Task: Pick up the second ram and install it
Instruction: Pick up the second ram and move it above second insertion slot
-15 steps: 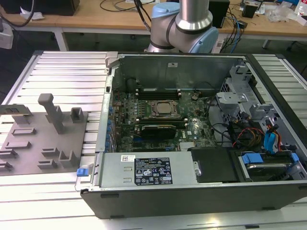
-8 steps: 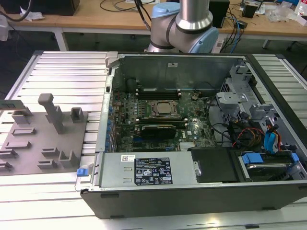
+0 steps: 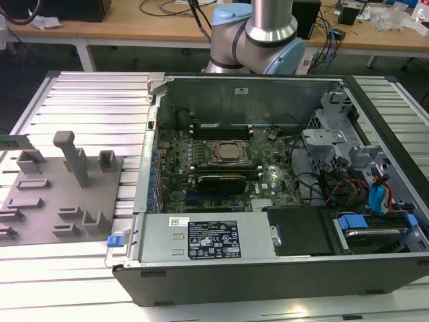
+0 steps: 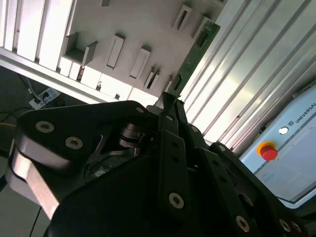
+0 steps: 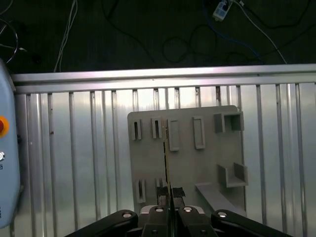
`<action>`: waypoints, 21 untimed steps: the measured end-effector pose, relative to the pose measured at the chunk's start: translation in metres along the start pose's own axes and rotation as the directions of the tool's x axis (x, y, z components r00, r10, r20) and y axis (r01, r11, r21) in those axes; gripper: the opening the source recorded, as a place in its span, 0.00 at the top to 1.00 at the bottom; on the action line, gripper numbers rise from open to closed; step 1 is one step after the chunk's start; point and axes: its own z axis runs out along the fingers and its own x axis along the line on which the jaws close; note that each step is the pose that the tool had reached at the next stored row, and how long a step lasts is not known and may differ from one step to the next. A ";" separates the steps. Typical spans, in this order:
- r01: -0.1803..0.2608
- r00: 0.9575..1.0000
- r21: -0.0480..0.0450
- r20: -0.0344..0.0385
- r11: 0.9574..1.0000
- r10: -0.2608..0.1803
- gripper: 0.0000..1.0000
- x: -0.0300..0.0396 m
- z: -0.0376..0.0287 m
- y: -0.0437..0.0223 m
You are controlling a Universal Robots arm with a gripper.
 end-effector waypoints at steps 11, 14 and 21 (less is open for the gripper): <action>0.000 1.000 0.000 0.007 1.000 0.000 0.87 -0.0160 -0.0205 0.0010; 0.000 1.000 0.000 0.009 1.000 0.000 0.87 -0.0326 -0.0255 0.0019; 0.000 1.000 0.000 0.009 1.000 0.000 0.87 -0.0393 -0.0356 0.0025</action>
